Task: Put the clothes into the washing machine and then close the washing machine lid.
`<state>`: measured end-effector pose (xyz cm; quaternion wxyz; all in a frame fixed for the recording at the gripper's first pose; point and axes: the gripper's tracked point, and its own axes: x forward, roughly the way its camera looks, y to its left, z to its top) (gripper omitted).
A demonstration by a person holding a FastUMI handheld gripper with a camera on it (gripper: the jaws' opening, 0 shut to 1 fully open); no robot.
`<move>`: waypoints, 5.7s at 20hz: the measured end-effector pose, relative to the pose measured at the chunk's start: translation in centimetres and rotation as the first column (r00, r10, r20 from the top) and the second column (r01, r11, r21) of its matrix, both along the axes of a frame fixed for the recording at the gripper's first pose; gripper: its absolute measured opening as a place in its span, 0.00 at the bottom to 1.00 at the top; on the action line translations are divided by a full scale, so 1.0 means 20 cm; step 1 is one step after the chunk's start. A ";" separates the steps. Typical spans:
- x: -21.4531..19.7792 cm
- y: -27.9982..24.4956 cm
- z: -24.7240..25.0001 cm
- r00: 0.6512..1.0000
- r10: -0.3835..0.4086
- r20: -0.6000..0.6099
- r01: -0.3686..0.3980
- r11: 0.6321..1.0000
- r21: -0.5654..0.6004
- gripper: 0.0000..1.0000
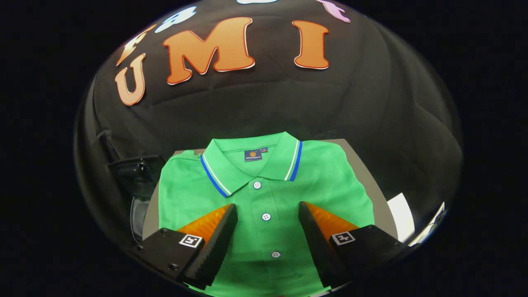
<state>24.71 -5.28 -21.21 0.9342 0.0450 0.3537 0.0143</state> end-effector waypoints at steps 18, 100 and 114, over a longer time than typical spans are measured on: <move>0.01 0.10 0.02 0.985 0.089 -0.147 -0.093 0.996 -0.016 0.35; -0.23 2.20 0.90 0.746 0.470 0.472 -0.593 0.791 0.149 0.15; -0.21 2.33 -0.07 0.843 0.500 0.197 -0.535 0.818 0.211 0.15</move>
